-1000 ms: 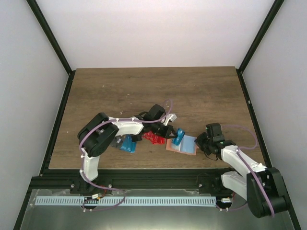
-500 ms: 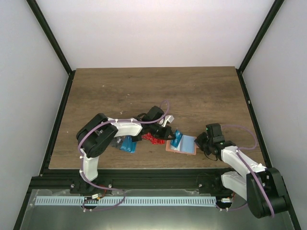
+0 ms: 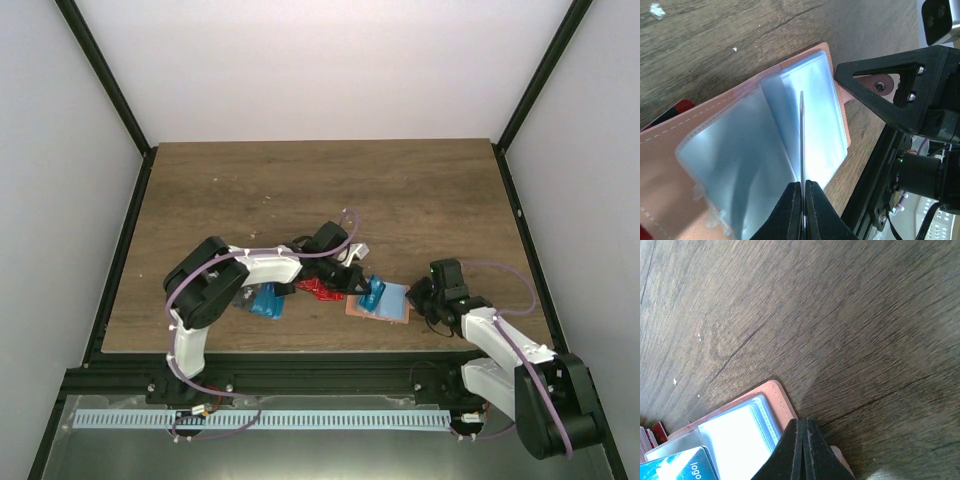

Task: Put the credit cards into the card holder

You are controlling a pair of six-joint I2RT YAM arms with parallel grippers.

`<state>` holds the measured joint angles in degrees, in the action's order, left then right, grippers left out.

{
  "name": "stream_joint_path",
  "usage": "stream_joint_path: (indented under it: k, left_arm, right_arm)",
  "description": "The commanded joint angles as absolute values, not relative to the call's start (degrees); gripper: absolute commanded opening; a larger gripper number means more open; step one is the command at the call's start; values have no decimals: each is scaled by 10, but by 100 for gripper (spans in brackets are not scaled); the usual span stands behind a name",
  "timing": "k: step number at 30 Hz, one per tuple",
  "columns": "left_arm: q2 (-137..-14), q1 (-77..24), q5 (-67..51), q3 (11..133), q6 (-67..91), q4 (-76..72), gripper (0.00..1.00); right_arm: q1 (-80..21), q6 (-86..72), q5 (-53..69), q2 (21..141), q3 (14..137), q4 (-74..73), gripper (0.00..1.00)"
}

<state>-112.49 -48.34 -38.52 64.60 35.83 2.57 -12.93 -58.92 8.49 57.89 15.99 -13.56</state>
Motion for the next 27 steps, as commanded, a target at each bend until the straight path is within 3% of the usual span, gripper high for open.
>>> stream_joint_path:
  k: [1, 11, 27]
  left_arm:
    - [-1140, -489, -396, 666, 363, 40, 4]
    - [-1107, -488, -341, 657, 374, 59, 4]
    - [-1114, -494, -360, 650, 379, 69, 4]
  right_arm:
    - [-125, -581, 86, 584, 142, -180, 1]
    - [-124, -582, 90, 573, 140, -183, 1]
    - [-125, -581, 89, 573, 139, -181, 1]
